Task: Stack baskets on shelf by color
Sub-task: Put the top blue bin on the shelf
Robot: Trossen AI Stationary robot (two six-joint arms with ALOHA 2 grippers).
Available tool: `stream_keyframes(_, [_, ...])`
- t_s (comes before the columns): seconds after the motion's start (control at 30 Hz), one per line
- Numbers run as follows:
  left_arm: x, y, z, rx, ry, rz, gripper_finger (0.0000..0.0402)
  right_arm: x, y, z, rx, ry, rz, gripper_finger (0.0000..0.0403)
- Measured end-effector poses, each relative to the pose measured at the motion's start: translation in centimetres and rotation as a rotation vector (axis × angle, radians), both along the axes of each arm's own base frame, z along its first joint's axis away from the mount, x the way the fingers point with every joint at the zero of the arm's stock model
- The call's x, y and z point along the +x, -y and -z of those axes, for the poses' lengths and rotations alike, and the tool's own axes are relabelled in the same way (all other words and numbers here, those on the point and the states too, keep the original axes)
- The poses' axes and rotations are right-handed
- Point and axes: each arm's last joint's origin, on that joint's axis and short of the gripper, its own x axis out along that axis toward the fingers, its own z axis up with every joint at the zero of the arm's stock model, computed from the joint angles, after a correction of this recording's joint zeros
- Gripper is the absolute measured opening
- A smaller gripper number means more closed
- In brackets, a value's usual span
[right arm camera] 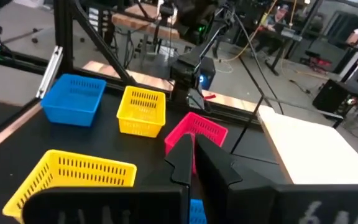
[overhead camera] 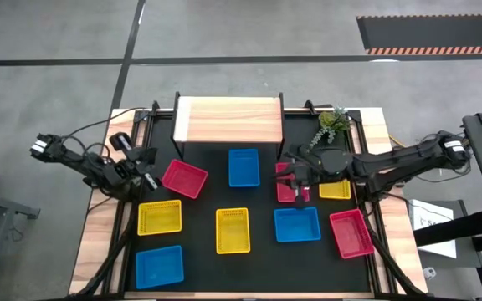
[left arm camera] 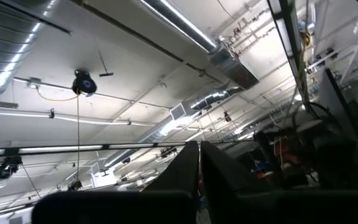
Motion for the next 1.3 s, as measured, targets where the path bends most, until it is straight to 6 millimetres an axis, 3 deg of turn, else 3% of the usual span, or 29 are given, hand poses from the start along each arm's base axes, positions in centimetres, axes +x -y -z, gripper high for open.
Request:
stream_keyframes(0.2, [-0.6, -0.3, 0.7, -0.012, 0.010, 0.005, 0.0001, 3.1, -0.4, -0.9, 0.013, -0.071, 0.044, 0.0009])
stream_keyframes(0.6, [-0.7, -0.3, 1.2, -0.013, -0.002, 0.001, 0.0001, 10.0, 0.5, -1.5, -0.031, -0.479, 0.141, 0.0018])
stream_keyframes(0.83, [-0.8, -0.4, 1.2, -0.026, -0.001, -0.009, 0.0001, 12.9, 1.8, 0.0, -0.016, -0.699, 0.200, 0.0092])
stream_keyframes(1.07, [-0.7, -0.4, 1.2, -0.030, -0.007, -0.014, 0.0001, 15.3, 1.9, 1.6, 0.019, -0.850, 0.245, 0.0173])
stream_keyframes(1.3, [-0.7, -0.4, 1.3, -0.036, -0.011, -0.021, 0.0001, 16.9, 1.8, 6.0, 0.023, -1.069, 0.284, 0.0187])
